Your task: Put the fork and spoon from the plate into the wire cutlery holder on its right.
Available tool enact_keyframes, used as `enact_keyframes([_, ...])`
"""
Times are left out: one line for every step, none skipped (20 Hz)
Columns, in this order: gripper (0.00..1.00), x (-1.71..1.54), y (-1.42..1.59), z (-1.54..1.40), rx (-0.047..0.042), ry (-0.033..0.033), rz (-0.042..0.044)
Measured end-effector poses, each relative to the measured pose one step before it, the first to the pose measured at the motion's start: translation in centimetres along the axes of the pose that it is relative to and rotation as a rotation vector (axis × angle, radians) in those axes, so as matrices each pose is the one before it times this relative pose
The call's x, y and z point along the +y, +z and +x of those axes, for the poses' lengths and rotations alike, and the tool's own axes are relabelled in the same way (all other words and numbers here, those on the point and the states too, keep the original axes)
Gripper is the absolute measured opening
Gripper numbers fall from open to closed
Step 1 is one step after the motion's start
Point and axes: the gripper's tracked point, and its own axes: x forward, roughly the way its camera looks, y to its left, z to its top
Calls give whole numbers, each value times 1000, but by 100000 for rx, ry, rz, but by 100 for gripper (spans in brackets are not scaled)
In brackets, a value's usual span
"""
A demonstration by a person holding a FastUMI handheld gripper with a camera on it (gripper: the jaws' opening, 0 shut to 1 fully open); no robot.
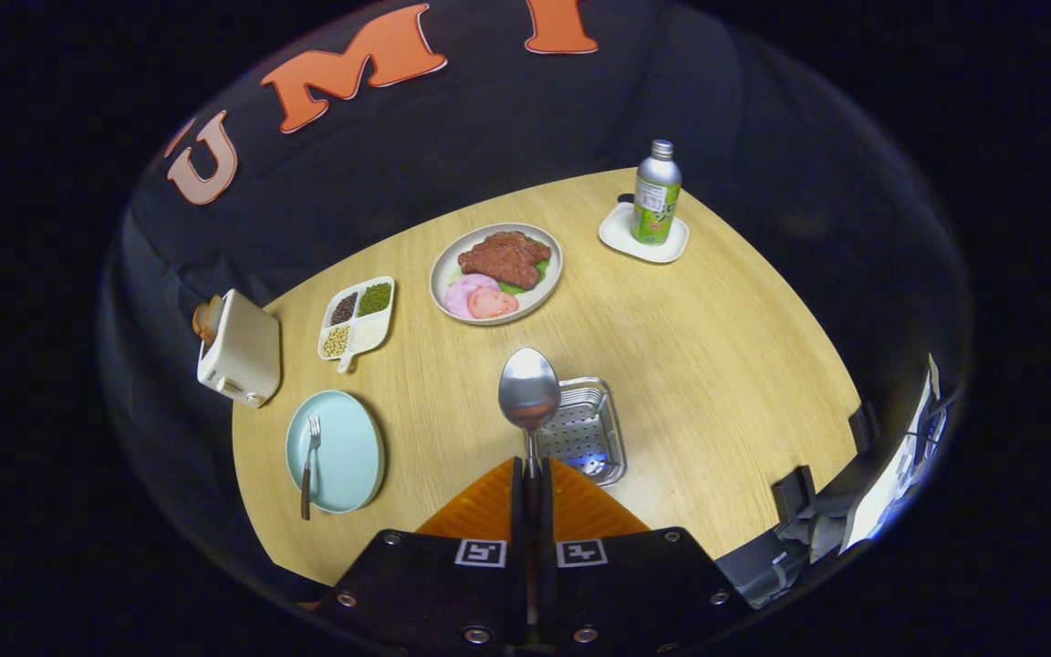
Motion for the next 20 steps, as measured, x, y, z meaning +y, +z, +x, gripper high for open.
enact_keyframes([6,-584,-295,100,675,-207,359])
enact_keyframes([6,-429,-444,140,1514,-300,-1174])
enact_keyframes([6,-479,-347,289,1381,-966,-1458])
enact_keyframes([6,-428,-601,170,2386,-921,-2703])
enact_keyframes([6,-183,-122,300,1321,-889,-2347])
enact_keyframes([6,-182,-230,-14,1439,-508,-2386])
enact_keyframes([6,-6,-2,92,960,-412,-1840])
enact_keyframes([6,-34,-104,153,1670,-325,-1483])
enact_keyframes([6,-1,66,245,1327,-436,-800])
enact_keyframes([6,16,-182,113,1798,-131,-2008])
enact_keyframes([6,4,124,77,620,-544,-1167])
enact_keyframes([6,-20,246,137,-173,-424,-594])
enact_keyframes([6,65,262,87,245,-211,-7])
enact_keyframes([7,23,138,52,-12,-142,398])
enact_keyframes([7,96,360,2,-335,-1,3])
enact_keyframes([7,-5,275,-34,-803,-69,-119])
enact_keyframes([9,114,573,-257,-1774,258,564])
enact_keyframes([9,276,810,-125,-2975,1000,778])
enact_keyframes([9,275,950,-366,-3034,439,862])
enact_keyframes([11,193,871,-407,-3727,211,504])
